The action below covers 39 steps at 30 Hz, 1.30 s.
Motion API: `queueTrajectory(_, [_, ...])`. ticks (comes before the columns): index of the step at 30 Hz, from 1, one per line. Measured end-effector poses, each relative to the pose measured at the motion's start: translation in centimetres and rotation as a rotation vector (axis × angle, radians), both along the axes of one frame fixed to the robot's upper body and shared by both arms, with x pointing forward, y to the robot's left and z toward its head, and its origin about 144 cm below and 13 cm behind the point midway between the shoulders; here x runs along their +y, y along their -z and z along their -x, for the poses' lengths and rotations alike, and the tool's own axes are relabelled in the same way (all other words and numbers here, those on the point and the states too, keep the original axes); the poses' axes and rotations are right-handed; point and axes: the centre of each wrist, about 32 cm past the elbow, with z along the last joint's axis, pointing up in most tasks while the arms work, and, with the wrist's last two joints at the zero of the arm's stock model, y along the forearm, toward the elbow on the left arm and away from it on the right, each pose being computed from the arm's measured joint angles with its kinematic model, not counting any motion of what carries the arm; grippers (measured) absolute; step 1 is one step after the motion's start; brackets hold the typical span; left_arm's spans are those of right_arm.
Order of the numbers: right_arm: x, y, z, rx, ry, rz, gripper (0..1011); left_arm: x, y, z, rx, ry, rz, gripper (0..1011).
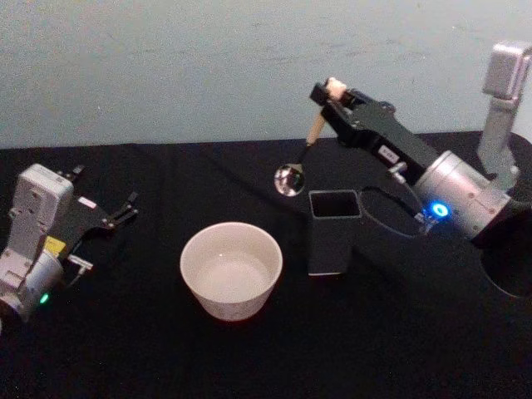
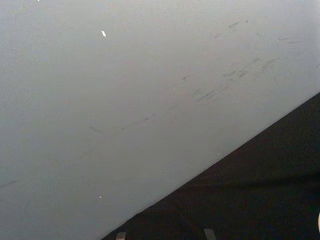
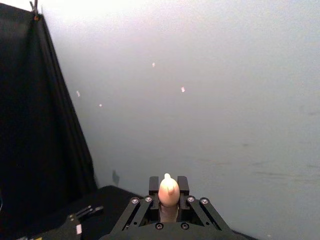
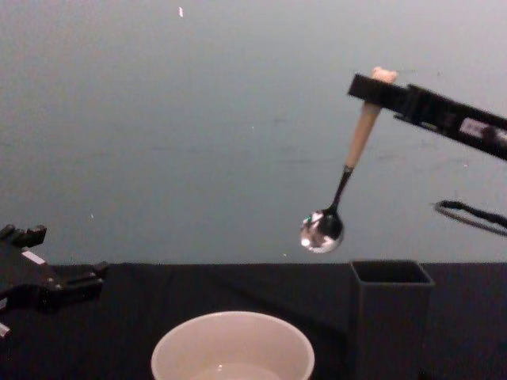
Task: Pick up the stirring spoon with one hand, stir inside the cup, then place it back in its original position.
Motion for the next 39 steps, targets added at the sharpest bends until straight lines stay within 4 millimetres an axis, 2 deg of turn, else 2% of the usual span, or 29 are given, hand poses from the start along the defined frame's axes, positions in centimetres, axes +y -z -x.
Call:
queueTrajectory(14, [-2.7,-0.5,2.0,-0.005,0.073,-0.02,213,0.0,0.0,0.0,0.0,0.0,0.0,1001])
queueTrajectory(39, [-3.2,1.8,2.1,0.058,0.098,0.058,213,0.0,0.0,0.0,0.0,0.0,0.0,1001])
